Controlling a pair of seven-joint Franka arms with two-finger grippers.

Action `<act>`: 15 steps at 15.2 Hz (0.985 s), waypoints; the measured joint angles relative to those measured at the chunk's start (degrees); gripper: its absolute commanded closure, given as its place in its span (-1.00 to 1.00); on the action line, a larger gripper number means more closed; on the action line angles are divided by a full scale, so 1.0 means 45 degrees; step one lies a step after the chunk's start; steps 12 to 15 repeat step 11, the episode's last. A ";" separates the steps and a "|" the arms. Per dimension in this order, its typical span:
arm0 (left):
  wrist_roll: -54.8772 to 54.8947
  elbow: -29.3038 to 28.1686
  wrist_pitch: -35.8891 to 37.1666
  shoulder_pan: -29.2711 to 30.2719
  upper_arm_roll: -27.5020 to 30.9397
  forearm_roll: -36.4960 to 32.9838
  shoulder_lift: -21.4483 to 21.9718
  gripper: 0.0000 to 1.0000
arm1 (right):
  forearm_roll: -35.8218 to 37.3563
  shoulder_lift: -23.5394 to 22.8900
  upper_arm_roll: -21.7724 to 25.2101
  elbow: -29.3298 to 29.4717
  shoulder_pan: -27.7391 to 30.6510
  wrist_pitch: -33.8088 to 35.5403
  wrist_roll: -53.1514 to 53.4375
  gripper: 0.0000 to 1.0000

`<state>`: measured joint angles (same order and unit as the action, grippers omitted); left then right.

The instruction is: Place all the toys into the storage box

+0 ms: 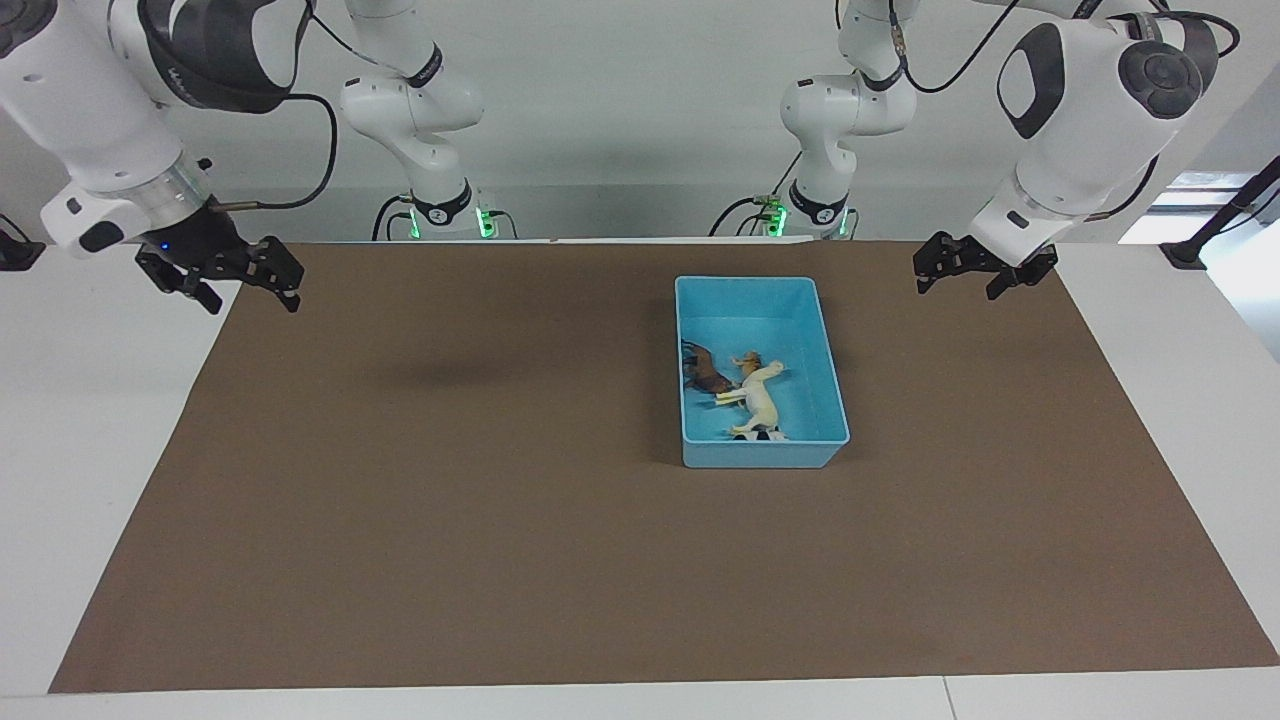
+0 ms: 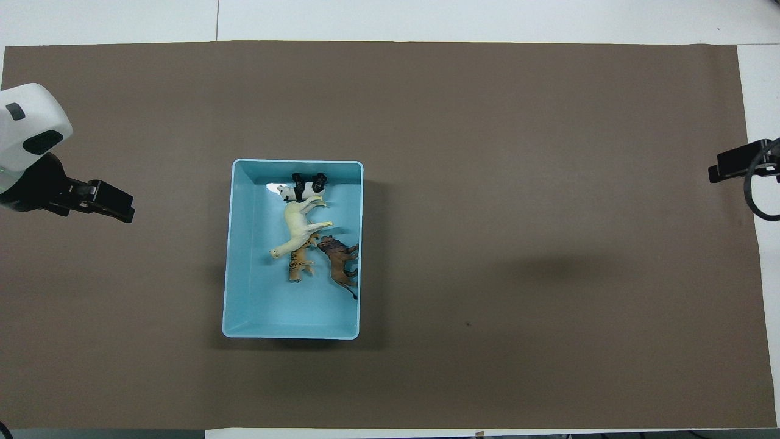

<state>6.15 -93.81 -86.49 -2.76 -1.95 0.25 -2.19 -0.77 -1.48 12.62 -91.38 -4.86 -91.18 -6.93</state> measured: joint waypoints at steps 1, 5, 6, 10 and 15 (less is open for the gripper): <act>0.0000 -0.0002 0.0000 0.0002 0.0015 -0.0004 0.0000 -1.00 | 0.0283 0.0322 -0.0555 -0.0236 0.0416 0.0017 0.0000 -1.00; 0.0000 -0.0001 -0.0001 0.0002 0.0023 -0.0007 0.0056 -1.00 | 0.0703 0.0764 -0.1320 -0.0596 0.0849 0.0058 0.0000 -1.00; 0.0000 0.0000 -0.0001 0.0006 0.0026 -0.0011 0.0095 -1.00 | 0.0727 0.0764 -0.1321 -0.0635 0.0898 0.0058 0.0000 -1.00; 0.0000 0.0000 -0.0001 0.0033 0.0114 -0.0030 0.0237 -1.00 | 0.0738 0.0763 -0.1338 -0.0698 0.1025 0.0058 0.0000 -1.00; 0.0000 0.0000 -0.0001 0.0035 0.0118 -0.0032 0.0248 -1.00 | 0.0738 0.0763 -0.1349 -0.0702 0.1025 0.0058 0.0000 -1.00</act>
